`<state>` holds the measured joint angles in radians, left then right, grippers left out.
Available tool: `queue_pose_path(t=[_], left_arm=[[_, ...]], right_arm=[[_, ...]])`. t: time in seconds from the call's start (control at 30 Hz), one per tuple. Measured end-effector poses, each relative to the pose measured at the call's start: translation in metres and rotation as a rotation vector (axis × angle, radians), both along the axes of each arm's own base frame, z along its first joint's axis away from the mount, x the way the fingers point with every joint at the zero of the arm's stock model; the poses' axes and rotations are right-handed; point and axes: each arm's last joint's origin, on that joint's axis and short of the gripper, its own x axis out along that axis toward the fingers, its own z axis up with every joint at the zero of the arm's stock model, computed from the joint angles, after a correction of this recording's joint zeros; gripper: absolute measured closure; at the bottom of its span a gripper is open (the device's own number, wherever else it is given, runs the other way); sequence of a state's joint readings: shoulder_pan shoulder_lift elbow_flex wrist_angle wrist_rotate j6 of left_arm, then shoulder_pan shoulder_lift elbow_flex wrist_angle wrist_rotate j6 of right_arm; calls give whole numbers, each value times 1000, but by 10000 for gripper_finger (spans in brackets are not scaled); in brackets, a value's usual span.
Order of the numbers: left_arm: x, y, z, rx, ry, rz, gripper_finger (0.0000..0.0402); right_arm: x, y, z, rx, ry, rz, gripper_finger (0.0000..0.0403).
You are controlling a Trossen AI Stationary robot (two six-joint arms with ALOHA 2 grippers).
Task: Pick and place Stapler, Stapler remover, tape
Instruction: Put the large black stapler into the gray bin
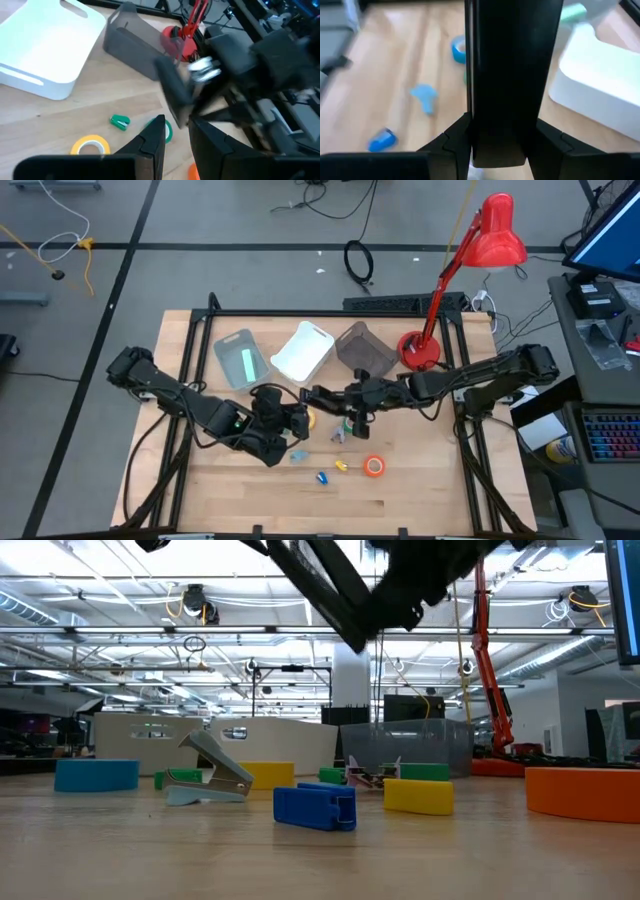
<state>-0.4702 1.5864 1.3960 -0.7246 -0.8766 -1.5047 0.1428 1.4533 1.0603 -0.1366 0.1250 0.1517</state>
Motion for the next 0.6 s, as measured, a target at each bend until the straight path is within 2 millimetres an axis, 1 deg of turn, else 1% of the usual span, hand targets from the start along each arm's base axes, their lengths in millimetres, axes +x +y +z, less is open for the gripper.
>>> queue_pose_path(t=[0.2,0.3,0.47,0.6], left_arm=[[1,1,2,33,-37,37,314],[2,1,5,65,-80,66,314],[3,1,8,115,-133,120,314],[7,1,15,173,-190,155,314]], right_arm=[[4,-8,8,32,-56,-69,265],[5,-11,9,-34,-72,-143,265],[5,-18,10,-188,-82,-250,265],[6,-22,10,-310,-88,-347,265]])
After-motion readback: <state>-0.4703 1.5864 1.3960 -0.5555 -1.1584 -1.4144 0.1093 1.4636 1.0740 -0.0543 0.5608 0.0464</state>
